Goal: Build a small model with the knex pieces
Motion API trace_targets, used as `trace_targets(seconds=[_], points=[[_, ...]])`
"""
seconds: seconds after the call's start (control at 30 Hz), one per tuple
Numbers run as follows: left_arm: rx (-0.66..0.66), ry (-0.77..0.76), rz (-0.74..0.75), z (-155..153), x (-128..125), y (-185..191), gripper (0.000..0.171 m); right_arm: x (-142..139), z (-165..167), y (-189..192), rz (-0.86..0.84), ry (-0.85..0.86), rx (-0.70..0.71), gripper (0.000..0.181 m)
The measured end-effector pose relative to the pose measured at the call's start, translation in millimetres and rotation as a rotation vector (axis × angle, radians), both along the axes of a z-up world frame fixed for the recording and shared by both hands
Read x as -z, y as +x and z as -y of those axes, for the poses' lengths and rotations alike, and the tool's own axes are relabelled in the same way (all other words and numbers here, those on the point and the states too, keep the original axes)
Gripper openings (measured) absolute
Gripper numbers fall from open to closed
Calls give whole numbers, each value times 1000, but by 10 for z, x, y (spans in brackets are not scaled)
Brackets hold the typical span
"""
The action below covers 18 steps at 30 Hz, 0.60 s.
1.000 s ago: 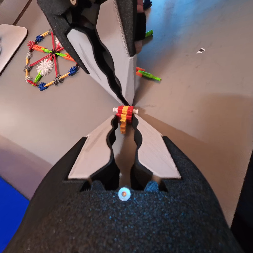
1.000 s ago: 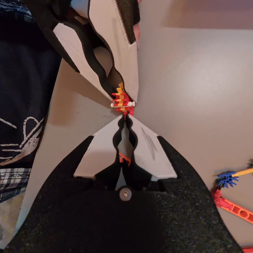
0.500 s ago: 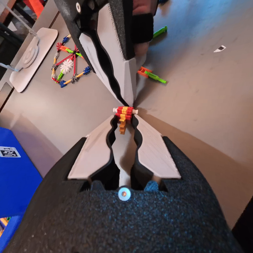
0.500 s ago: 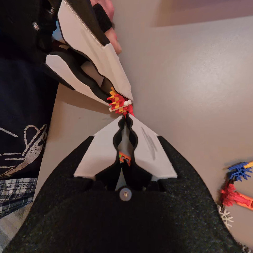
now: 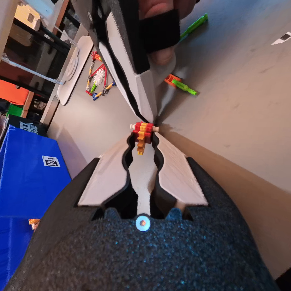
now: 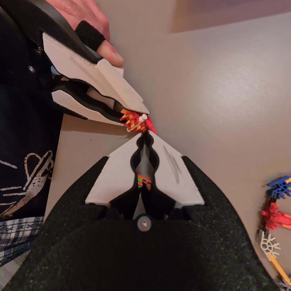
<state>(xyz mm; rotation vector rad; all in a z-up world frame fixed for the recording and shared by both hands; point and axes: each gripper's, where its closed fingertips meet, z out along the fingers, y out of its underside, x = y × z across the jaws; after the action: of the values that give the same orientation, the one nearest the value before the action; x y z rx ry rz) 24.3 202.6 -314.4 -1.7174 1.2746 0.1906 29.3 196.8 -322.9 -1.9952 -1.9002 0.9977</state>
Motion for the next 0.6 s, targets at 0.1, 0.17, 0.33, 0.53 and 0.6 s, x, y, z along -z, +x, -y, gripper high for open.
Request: trace_targets(seconds=[0.1, 0.17, 0.33, 0.53, 0.6], points=[[-23, 18, -4, -7, -3, -9, 19, -1, -5, -4, -9, -9, 22, 0], [-36, 22, -1, -13, -4, -16, 19, -3, -9, -8, -19, -22, 43, 0], [-69, 36, 4, -34, -7, -33, 18, -7, -28, -22, -50, -41, 103, 0], [-94, -42, 71, -58, 11, -55, 19, -8, -62, -34, -62, -6, 170, 0], [-99, -114, 120, -66, 30, -63, 19, -7, -72, -38, -65, 5, 183, 0]])
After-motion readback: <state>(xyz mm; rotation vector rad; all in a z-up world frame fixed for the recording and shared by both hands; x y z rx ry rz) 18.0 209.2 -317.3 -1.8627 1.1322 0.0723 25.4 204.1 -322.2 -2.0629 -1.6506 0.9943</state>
